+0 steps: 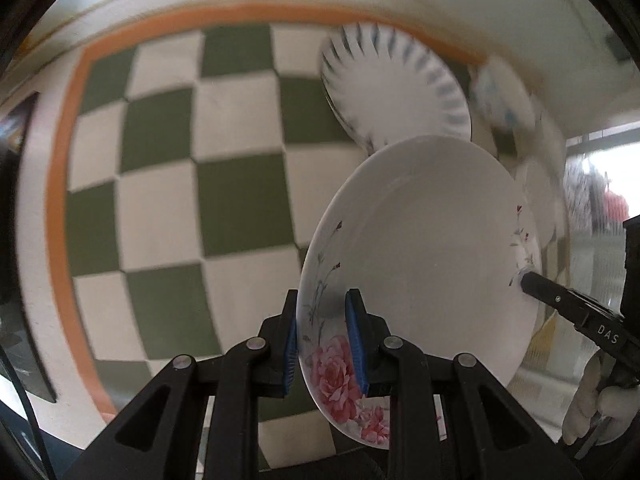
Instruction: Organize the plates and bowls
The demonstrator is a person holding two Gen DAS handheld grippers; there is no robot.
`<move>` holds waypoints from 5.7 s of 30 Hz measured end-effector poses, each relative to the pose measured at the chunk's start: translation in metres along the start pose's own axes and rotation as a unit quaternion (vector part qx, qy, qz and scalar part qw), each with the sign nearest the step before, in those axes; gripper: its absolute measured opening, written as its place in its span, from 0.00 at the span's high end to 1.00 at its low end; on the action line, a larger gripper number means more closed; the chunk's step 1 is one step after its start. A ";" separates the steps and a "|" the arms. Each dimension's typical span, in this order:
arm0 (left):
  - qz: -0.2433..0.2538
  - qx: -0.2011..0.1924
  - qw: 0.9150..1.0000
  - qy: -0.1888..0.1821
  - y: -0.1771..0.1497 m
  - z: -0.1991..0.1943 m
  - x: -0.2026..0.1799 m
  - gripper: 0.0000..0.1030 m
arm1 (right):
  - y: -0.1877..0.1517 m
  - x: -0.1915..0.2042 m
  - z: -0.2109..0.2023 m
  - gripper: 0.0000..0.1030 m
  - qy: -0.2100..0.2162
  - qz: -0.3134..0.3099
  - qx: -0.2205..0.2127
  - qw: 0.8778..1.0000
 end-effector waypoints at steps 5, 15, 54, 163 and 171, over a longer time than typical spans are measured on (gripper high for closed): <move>0.030 0.032 0.999 0.018 -0.012 0.025 -0.017 0.80 | -0.031 -0.037 0.012 0.91 -0.012 0.030 0.017 0.999; 0.072 0.052 0.994 0.063 -0.018 0.038 -0.034 0.81 | -0.056 -0.063 0.030 0.91 -0.020 0.048 0.023 0.998; -0.007 0.044 0.999 0.031 0.215 0.079 -0.006 0.78 | 0.142 -0.054 0.096 0.86 -0.007 0.120 0.031 0.992; -0.081 -0.095 0.985 0.122 -0.065 -0.010 -0.046 0.85 | -0.071 -0.014 0.016 0.87 -0.047 -0.073 0.021 0.996; -0.060 -0.151 0.980 0.114 -0.091 -0.068 -0.072 0.55 | -0.099 0.003 -0.040 0.30 -0.054 -0.103 -0.008 0.993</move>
Point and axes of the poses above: each gripper's, at about its wrist camera, not at the fingertips, and z roughly the way its jaws point, x to its left, y to its top, the point moved 3 cm from there along z, roughly the way its jaws point, and after that the axes turned 5 degrees about -x, right-handed, at the moved point
